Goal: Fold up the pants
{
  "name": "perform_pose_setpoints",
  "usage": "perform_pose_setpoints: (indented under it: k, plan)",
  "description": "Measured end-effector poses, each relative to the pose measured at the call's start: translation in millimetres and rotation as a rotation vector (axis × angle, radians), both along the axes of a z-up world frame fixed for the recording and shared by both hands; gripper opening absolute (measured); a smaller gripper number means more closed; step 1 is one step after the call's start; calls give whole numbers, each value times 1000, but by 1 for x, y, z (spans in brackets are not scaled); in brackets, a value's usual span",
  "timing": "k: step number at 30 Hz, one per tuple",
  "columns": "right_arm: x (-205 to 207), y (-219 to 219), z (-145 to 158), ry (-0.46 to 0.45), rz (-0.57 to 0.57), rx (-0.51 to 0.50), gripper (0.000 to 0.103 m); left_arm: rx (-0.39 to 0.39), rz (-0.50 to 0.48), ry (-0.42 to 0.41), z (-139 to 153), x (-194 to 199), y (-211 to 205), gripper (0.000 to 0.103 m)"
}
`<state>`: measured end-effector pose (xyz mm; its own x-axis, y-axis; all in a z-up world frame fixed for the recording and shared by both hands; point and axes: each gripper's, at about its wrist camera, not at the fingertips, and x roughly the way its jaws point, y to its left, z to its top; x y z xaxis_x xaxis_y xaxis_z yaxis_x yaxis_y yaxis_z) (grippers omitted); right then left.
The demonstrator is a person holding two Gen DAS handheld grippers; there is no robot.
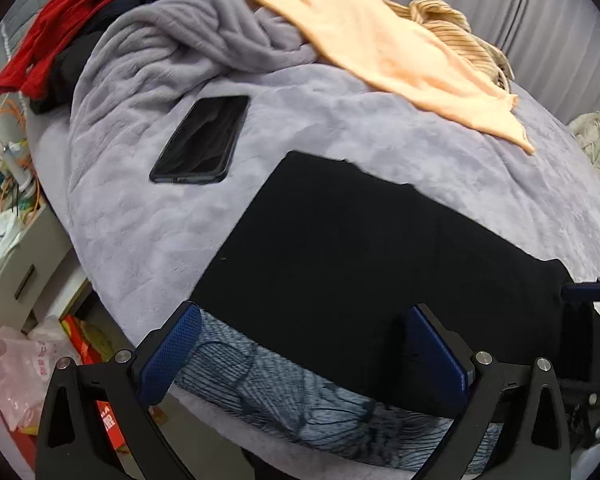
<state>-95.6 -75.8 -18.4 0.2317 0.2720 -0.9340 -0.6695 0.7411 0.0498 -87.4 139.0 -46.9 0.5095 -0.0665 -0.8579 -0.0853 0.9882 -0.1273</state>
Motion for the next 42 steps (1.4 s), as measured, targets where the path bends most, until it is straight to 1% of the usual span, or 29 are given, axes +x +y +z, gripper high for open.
perform_pose_setpoints:
  k: [1,3,5,7,10,12,14,16,17,20,21,23,24,25,26,27,28,30,31,34,36,37,38,39,40,41,42]
  plan:
    - [12,3,-5,22,5,1,103,-11,9,13,-6,-1,5,103]
    - [33,10,-13,64,10,21,103,-39,-2,12,-10,-3,11,103]
    - [51,16,-19,97,20,43,103,-23,-24,8,-10,-3,9,103]
    - [62,23,-23,118,36,72,103,-21,-40,10,-11,-1,9,103]
    - [77,42,-35,162,76,85,103,-60,-56,15,-12,0,17,103]
    - [85,60,-42,168,117,74,103,-74,-72,9,-11,-2,21,103]
    - [97,78,-41,181,157,117,103,-75,-96,4,-10,-3,22,103]
    - [101,99,-38,200,210,169,103,-94,-118,-1,-10,-3,26,103]
    - [100,111,-37,204,243,180,103,-108,-131,-1,-10,-4,29,103]
    - [93,144,-41,181,329,143,103,-141,-149,-12,-8,-4,40,103]
    - [93,149,-43,176,334,137,102,-150,-158,-16,-7,-3,44,103]
    - [96,157,-46,180,332,133,91,-167,-180,-29,-4,-1,53,103]
    - [91,153,-41,158,343,141,77,-182,-193,-35,-3,1,58,103]
    - [86,146,-32,111,353,151,57,-201,-208,-38,-2,4,63,103]
    - [83,137,-23,74,354,169,46,-225,-227,-44,0,7,68,103]
    - [81,127,-16,52,348,189,26,-254,-250,-52,1,12,73,103]
    - [80,119,-7,48,343,224,24,-288,-279,-61,4,18,77,103]
    - [69,102,10,24,364,279,23,-345,-342,-69,8,28,78,103]
    - [63,100,17,4,385,287,23,-367,-389,-70,12,33,75,103]
    - [41,98,33,-46,430,303,23,-398,-524,-65,19,44,61,103]
    - [33,88,44,-64,447,334,23,-423,-638,-7,16,49,43,103]
    - [30,86,47,-74,450,346,23,-421,-685,35,12,50,32,103]
    - [31,86,49,-78,443,346,23,-404,-729,80,7,51,20,103]
    - [37,97,47,-74,427,335,23,-362,-747,101,4,49,8,102]
    - [41,100,42,-67,403,304,23,-312,-754,109,3,47,-1,94]
    - [46,104,37,-64,375,268,23,-274,-756,116,2,45,-7,83]
    - [52,105,34,-51,351,247,23,-218,-743,121,2,44,-11,63]
